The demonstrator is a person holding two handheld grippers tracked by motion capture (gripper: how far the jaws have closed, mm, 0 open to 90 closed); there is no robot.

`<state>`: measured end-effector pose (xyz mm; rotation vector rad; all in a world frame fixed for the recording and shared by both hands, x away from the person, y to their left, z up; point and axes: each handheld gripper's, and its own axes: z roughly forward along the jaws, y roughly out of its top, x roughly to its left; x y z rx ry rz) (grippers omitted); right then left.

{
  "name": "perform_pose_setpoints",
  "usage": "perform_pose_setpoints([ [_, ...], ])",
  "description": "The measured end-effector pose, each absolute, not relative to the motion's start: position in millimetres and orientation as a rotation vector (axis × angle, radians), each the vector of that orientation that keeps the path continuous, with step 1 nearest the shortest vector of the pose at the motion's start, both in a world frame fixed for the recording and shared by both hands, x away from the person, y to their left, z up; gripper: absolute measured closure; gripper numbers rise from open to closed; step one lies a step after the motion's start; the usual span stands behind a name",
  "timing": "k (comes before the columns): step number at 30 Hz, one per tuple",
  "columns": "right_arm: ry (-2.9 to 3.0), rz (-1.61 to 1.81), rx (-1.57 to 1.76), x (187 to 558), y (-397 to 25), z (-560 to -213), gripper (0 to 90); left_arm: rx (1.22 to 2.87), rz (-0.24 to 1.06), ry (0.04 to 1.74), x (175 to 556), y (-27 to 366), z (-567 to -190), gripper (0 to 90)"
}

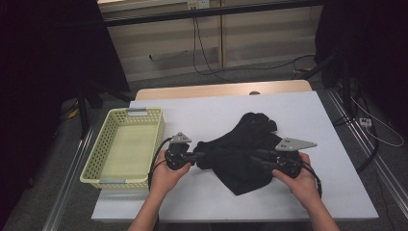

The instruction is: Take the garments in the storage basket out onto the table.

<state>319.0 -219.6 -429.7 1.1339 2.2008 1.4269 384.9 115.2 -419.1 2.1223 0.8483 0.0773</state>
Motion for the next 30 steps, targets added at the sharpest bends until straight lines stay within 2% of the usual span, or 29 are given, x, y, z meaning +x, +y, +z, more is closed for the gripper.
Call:
perform_pose_setpoints([
  [7, 2.361, 1.402, 0.937, 310.3, -180.1, -426.2, 38.3, 2.120, 0.074, 0.851, 385.0, 116.9, -416.8, 89.6],
  [9, 2.411, 1.288, 0.957, 309.6, -169.7, -434.5, 49.9, 2.122, 0.090, 0.863, 385.5, 118.3, -416.1, 89.7],
  [12, 2.378, 1.226, 1.008, 316.0, -172.2, -445.2, 76.8, 2.134, 0.127, 0.885, 385.6, 122.9, -413.0, 89.8],
  [14, 2.314, 1.288, 1.041, 317.8, -183.5, -438.2, 83.5, 2.117, 0.133, 0.899, 386.7, 126.9, -410.9, 89.8],
  [19, 2.202, 1.414, 1.108, 316.0, -206.9, -421.8, 84.9, 2.129, 0.164, 0.933, 389.9, 134.7, -407.2, 89.8],
  [30, 2.078, 1.369, 1.309, 321.6, -255.5, -431.3, 85.0, 2.100, 0.173, 1.009, 395.7, 150.8, -407.5, 89.8],
])
